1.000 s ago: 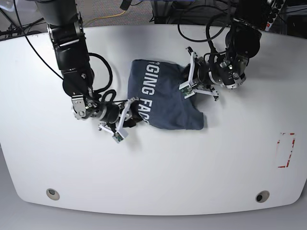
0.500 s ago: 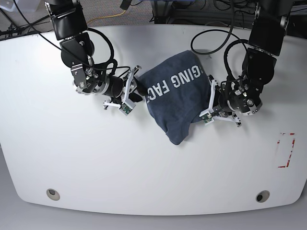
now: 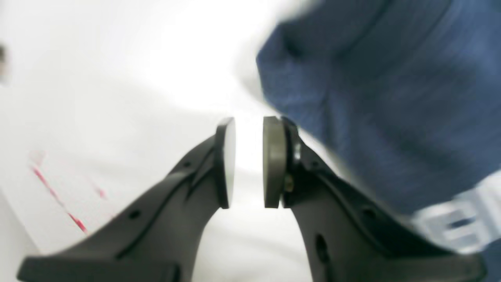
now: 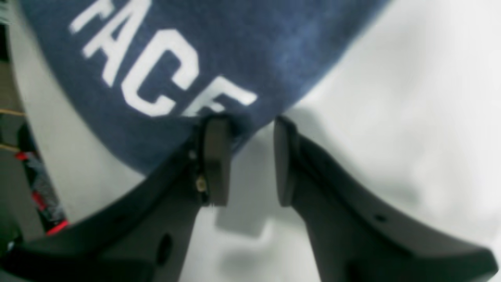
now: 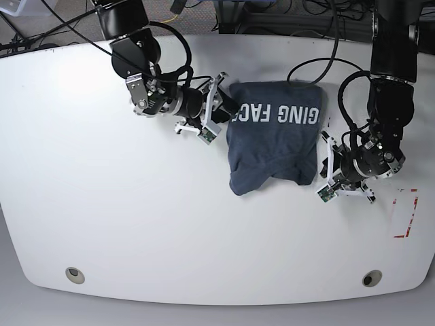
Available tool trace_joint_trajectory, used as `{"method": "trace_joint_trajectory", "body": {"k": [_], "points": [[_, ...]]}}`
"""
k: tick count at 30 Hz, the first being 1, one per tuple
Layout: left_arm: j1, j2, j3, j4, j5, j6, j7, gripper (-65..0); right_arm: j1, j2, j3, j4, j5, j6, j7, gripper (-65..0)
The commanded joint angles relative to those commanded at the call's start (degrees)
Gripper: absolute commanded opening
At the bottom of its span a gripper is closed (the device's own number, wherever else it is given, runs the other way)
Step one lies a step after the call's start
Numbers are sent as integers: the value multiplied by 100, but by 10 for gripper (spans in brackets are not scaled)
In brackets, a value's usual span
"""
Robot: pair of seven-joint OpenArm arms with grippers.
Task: Fold the T-shirt properly
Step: 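Drag the folded shirt with the left gripper to the table corner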
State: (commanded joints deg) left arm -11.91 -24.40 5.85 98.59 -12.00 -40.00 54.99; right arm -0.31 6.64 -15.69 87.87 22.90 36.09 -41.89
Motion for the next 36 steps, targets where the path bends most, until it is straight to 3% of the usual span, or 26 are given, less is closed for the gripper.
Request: {"method": "trace_joint_trajectory", "body": {"k": [6, 8, 10, 11, 12, 15, 21, 23, 27, 30, 36], "points": [[396, 651, -70, 862, 18, 0, 571, -532, 18, -97, -97, 431, 9, 0, -404, -484], [519, 826, -70, 905, 18, 0, 642, -499, 26, -70, -88, 554, 9, 0, -431, -484], [686, 1046, -70, 914, 18, 0, 659, -417, 35, 141, -88, 703, 26, 0, -431, -484], [765, 1160, -70, 923, 18, 180, 659, -379, 44, 220, -88, 747, 53, 0, -431, -484], [862, 1310, -70, 941, 18, 541, 659, -342, 44, 299, -79, 782, 53, 0, -431, -484], [1011, 1495, -70, 905, 9, 1270, 624, -281, 44, 545, -70, 809, 53, 0, -422, -484], [1512, 1547, -79, 747, 18, 2220, -88, -274, -123, 624, 879, 809, 70, 53, -440, -484], [1653, 1565, -53, 457, 9, 2431, -325, -274, -158, 624, 1169, 809, 70, 70, -440, -484], [1793, 1670, -70, -299, 9, 2448, -818, -272, -158, 633, 1556, 809, 70, 387, -440, -484], [1873, 1626, -202, -686, 9, 2466, -1169, -272, -167, 642, 1732, 809, 70, 391, -440, -484], [1864, 1231, -949, -1116, -18, 2440, -1187, -272, -176, 668, 1749, 1011, 70, 391, -448, -484]]}}
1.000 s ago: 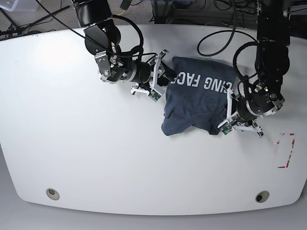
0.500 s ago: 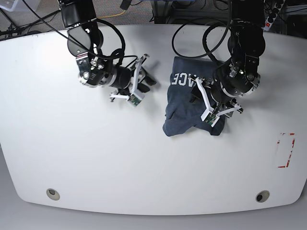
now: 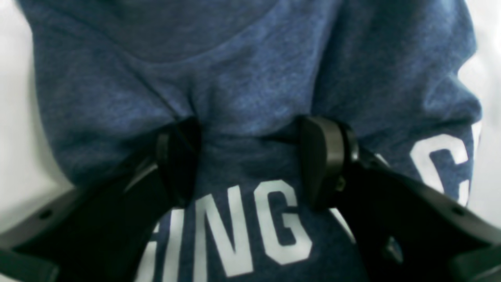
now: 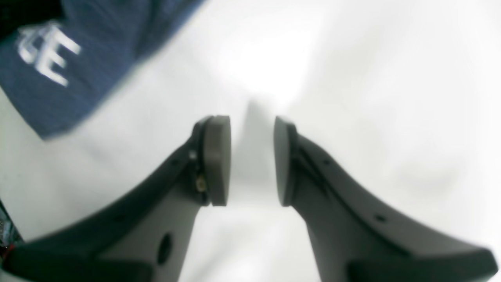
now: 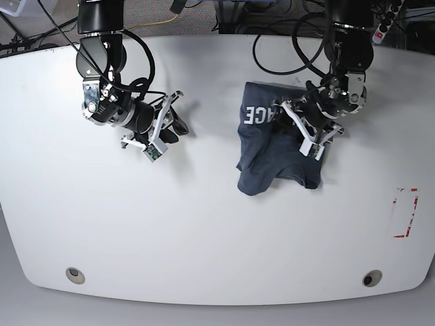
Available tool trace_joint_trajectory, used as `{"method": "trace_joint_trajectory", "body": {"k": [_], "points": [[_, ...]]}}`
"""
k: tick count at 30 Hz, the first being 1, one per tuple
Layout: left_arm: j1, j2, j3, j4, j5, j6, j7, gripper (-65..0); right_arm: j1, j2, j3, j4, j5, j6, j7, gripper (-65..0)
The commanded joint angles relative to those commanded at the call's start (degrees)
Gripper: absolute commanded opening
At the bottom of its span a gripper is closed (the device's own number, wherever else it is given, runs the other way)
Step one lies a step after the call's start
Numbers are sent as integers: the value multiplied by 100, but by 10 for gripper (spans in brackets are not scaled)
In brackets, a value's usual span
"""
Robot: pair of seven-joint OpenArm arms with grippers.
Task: Fold the T-shirt properly
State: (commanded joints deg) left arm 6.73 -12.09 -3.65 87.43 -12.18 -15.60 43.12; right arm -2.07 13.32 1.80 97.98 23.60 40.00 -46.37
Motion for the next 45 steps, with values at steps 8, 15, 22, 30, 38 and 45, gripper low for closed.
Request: {"method": "trace_joint_trajectory", "body": {"k": [8, 15, 22, 30, 38, 45], "points": [[-290, -1231, -958, -686, 18, -1011, -9, -275, -158, 0, 0, 536, 0, 0, 0, -484], [-519, -2330, -1301, -1644, 9, -1618, -18, -276, -290, 9, 0, 791, -62, 0, 0, -484], [-308, -3112, -1415, -1855, 0, -2040, -501, -276, -448, 9, -9, 985, -62, 0, 0, -484], [-246, -3270, -2295, -1556, 18, -2440, -501, -276, -457, -9, -26, 976, -62, 0, 0, -484], [132, -2804, -2778, 440, -9, -2440, 79, -278, -457, 18, 0, 985, -70, 0, 18, -484], [396, -1389, -2857, 1873, 35, -2242, 141, -278, -422, -62, 316, 976, -730, 0, 62, -484]]}}
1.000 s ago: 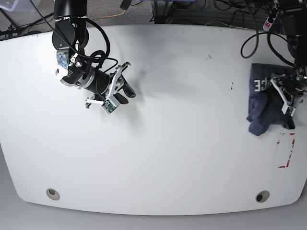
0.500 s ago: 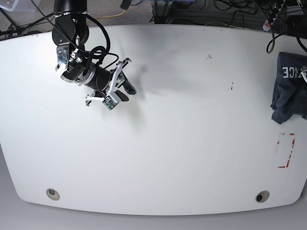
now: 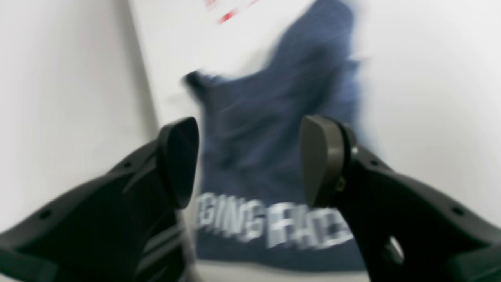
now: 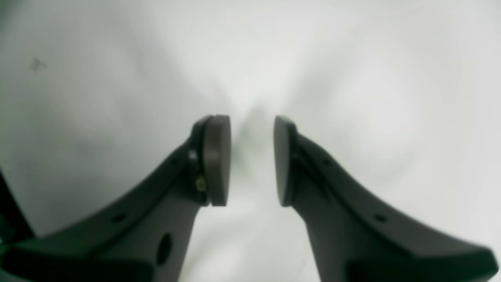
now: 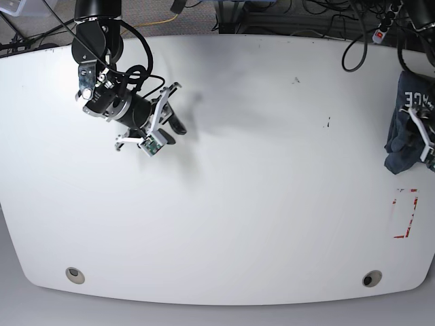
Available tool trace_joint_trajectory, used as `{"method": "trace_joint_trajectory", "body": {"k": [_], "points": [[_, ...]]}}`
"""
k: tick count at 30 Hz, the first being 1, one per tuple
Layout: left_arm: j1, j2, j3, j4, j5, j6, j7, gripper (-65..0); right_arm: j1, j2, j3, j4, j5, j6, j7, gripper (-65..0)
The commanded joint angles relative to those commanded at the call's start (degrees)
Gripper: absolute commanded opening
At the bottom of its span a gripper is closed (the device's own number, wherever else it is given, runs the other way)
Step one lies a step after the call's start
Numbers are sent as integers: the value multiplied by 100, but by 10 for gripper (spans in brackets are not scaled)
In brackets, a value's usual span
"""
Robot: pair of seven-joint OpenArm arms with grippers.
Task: Fold the T-shirt properly
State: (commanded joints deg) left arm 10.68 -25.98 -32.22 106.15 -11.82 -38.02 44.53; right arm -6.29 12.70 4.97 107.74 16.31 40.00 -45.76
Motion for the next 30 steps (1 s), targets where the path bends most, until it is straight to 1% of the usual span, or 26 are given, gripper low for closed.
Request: {"method": "trace_joint_trajectory", "body": {"k": [1, 2, 4, 6, 7, 9, 12, 14, 17, 19, 21, 23, 25, 27, 30], "points": [[-18, 220, 97, 105, 0, 202, -9, -278, 9, -53, 79, 0, -202, 0, 18, -484], [-26, 360, 167, 141, 0, 343, -44, -278, 9, -97, 132, -9, -352, 0, 79, -484], [-26, 686, 334, 158, 0, 712, -299, -278, 9, -193, 229, -35, -738, 0, 387, -484], [18, 1011, 563, 114, 53, 1108, -844, -278, -44, -273, 316, -70, -1152, 0, 888, -484], [35, 1134, 659, 44, 141, 1248, -1073, -278, -79, -308, 343, -141, -1310, 0, 1108, -484], [141, 1424, 976, -255, 501, 1547, -1705, -278, -149, -387, 457, -316, -1626, 0, 1670, -484], [255, 1723, 1336, -624, 1081, 1811, -2664, -278, -246, -519, 730, -563, -1890, 0, 2505, -484], [369, 1925, 1442, -835, 1363, 1925, -3235, -278, -325, -607, 897, -791, -2048, 0, 3033, -484], [624, 2259, 1468, -967, 1582, 2031, -3833, -278, -404, -633, 1196, -1257, -2092, 0, 3815, -484], [747, 2418, 1468, -949, 1582, 2040, -3903, -278, -422, -633, 1363, -1521, -2084, 0, 4053, -484], [993, 2541, 1477, -800, 1582, 2040, -3903, -279, -615, -642, 1565, -1714, -2075, 0, 4308, -484], [1363, 2637, 1495, -545, 1556, 2031, -3895, -314, -844, -651, 1793, -1767, -2066, 0, 4563, -484], [1591, 2708, 1538, -378, 1556, 2022, -3895, -336, -976, -659, 1873, -1741, -2040, 0, 4580, -484], [2022, 2831, 1653, -70, 1556, 2031, -3886, -353, -1284, -668, 2004, -1609, -1767, 0, 4580, -484], [2708, 3068, 1723, 334, 1556, 2031, -3886, -353, -1793, -668, 2145, -1433, -1310, 0, 4571, -484]]}}
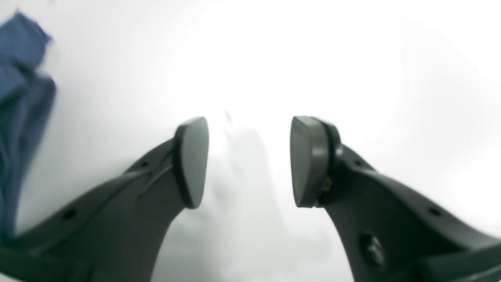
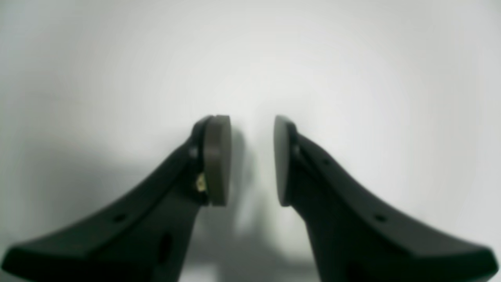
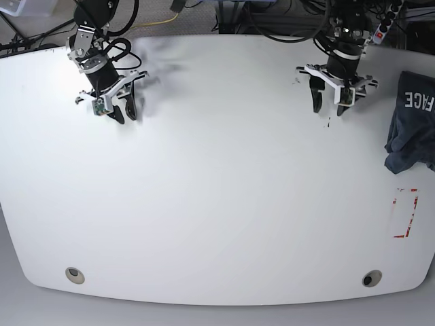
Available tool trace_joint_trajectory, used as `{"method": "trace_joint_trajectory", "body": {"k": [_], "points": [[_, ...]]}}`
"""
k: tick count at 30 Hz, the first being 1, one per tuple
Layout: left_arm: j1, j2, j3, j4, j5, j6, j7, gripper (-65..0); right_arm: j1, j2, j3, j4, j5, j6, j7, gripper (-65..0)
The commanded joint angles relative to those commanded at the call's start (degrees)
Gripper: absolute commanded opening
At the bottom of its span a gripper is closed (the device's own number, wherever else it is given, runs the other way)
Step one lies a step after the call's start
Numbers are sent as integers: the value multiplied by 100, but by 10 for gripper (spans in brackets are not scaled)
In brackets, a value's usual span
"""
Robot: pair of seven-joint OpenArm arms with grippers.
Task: Fold the T-shirt properly
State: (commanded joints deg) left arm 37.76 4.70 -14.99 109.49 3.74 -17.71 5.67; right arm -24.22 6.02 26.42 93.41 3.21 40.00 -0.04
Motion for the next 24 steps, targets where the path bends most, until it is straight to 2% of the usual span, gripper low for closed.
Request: {"method": "trace_joint_trajectory", "body": {"k": [4, 10, 14, 18, 21, 24], "points": [[958, 316, -44, 334, 9, 0, 0, -354, -809, 0, 44, 264, 360, 0, 0, -484], [2233, 325, -62, 360, -35, 0, -9, -357, -2119, 0, 44, 519, 1213, 0, 18, -484], [2681, 325, -62, 334, -35, 0, -9, -357, -2769, 0, 53, 545, 1530, 0, 18, -484], [2919, 325, -62, 255, -35, 0, -9, -357, -3332, -141, 35, 510, 1635, 0, 18, -484], [2954, 290, -70, -53, -35, 0, -9, -357, -3587, -325, 18, 369, 1486, 0, 18, -484], [2892, 97, -97, -686, -35, 0, -9, -357, -3657, -440, -70, 35, 1196, 0, 18, -484]]}}
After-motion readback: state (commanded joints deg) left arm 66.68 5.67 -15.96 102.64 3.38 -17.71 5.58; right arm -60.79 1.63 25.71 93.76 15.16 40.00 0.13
